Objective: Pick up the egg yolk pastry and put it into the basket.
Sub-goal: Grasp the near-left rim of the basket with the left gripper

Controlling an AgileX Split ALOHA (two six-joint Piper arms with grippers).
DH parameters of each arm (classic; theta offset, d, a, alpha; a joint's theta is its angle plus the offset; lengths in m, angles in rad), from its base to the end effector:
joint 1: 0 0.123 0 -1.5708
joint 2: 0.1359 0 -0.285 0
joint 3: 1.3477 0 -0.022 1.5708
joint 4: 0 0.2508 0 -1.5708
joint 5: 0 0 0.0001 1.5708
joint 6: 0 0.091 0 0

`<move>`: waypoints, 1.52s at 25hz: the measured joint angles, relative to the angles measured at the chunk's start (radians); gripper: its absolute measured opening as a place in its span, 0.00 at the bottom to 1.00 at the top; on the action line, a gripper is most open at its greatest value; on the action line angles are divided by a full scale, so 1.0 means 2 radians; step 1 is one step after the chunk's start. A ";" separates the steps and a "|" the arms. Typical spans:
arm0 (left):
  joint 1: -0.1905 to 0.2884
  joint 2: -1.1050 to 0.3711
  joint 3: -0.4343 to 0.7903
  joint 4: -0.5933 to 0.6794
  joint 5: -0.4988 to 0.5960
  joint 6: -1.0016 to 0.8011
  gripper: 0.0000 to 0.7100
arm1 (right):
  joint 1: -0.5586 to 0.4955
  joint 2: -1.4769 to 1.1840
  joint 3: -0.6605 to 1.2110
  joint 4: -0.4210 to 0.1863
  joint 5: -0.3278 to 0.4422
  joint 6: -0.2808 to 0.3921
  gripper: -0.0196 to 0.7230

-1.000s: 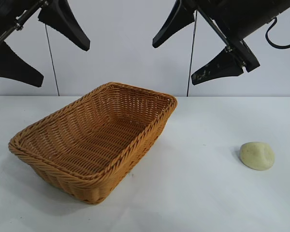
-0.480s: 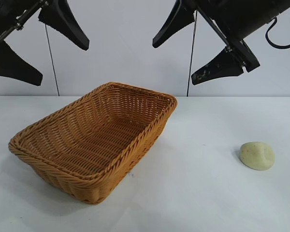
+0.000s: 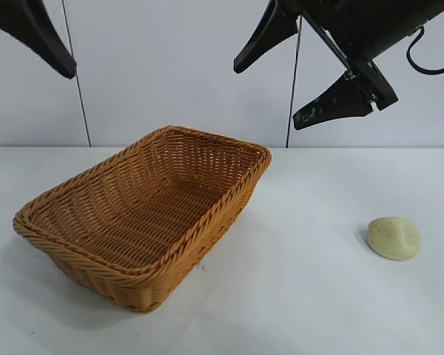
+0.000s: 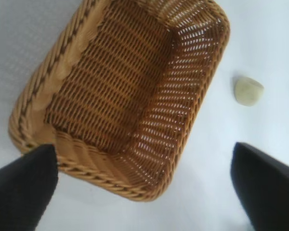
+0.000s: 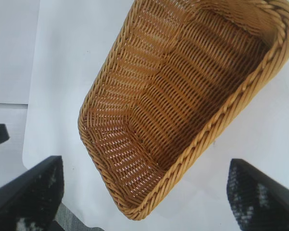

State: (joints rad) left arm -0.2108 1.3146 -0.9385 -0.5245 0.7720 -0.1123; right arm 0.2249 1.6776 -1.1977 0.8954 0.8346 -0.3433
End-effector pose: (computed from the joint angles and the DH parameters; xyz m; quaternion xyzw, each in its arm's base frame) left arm 0.2468 -0.0854 0.2843 -0.0880 0.9401 -0.2581 0.2047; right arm 0.3283 0.1292 0.2616 -0.0267 0.9175 0.3560 0.1754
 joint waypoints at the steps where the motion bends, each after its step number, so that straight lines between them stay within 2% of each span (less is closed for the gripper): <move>1: -0.005 -0.011 0.013 0.004 0.000 -0.017 0.98 | 0.000 0.000 0.000 0.000 -0.001 0.000 0.91; 6: -0.048 -0.033 0.046 0.051 -0.005 -0.138 0.98 | 0.000 0.000 0.000 0.000 -0.002 0.000 0.91; 11: -0.102 -0.033 0.055 0.148 -0.043 -0.338 0.98 | 0.000 0.000 0.000 0.000 -0.004 0.000 0.91; 14: -0.109 -0.026 0.056 0.207 -0.049 -0.465 0.98 | 0.000 0.000 0.000 0.000 -0.004 0.000 0.91; 16: -0.109 -0.015 0.056 0.222 -0.049 -0.511 0.98 | 0.000 0.000 0.000 0.000 -0.004 0.000 0.91; 25: -0.109 0.073 0.056 0.199 -0.080 -0.549 0.98 | 0.000 0.000 0.000 0.000 -0.004 0.000 0.91; 38: -0.109 0.212 0.056 0.185 -0.179 -0.552 0.98 | 0.000 0.000 0.000 0.000 -0.004 0.000 0.91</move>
State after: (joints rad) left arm -0.4297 1.7385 -0.8268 -0.1553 0.4143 -1.2160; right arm 0.2249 1.6776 -1.1977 0.8944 0.8257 -0.3433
